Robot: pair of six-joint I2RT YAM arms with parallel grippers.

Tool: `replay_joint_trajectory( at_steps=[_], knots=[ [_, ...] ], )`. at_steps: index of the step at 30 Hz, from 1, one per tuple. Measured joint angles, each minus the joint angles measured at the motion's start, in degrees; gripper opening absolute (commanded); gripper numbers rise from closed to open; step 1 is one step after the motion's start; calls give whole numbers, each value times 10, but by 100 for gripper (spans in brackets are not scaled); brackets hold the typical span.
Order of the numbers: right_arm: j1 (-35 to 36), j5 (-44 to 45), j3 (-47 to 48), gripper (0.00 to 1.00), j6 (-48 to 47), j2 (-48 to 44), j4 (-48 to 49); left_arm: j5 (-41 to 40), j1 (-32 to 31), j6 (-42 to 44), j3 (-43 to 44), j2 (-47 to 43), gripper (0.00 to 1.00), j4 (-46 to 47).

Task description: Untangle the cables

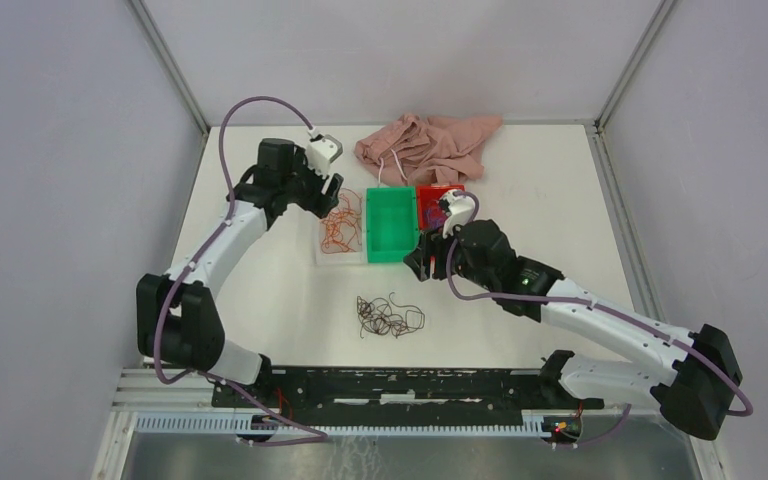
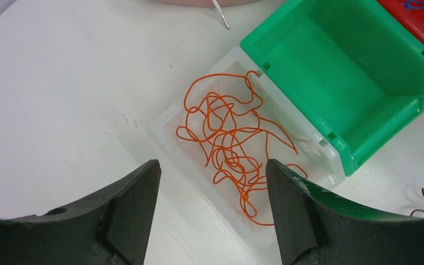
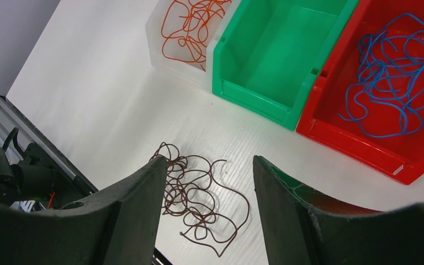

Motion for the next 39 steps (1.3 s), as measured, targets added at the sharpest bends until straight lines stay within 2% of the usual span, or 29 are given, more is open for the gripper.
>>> replay_joint_trajectory(
  at_steps=[3, 8, 13, 17, 19, 22, 26, 32, 39],
  knots=[
    [0, -5, 4, 63, 0, 2, -1, 30, 15, 35, 13, -6, 75, -29],
    [-3, -44, 11, 60, -7, 26, 3, 51, 11, 82, -15, -25, 76, -94],
    [-1, -149, 52, 57, -28, 124, -9, 96, 10, 109, -14, -50, 80, -169],
    [22, -201, 64, 53, -47, 192, -14, 133, 10, 127, -36, -134, 83, -195],
    [36, -210, 82, 52, -59, 230, -27, 148, 10, 129, -45, -173, 88, -202],
    [49, -194, 108, 55, -70, 275, -57, 165, 10, 138, -47, -208, 91, -216],
    [49, -135, 110, 56, -70, 267, -106, 170, 10, 149, -48, -221, 92, -231],
    [49, -45, 91, 57, -31, 175, -181, 174, 10, 164, -48, -228, 93, -249],
    [49, -7, 53, 56, 42, 121, -244, 179, 10, 170, -48, -236, 93, -253]
  ],
)
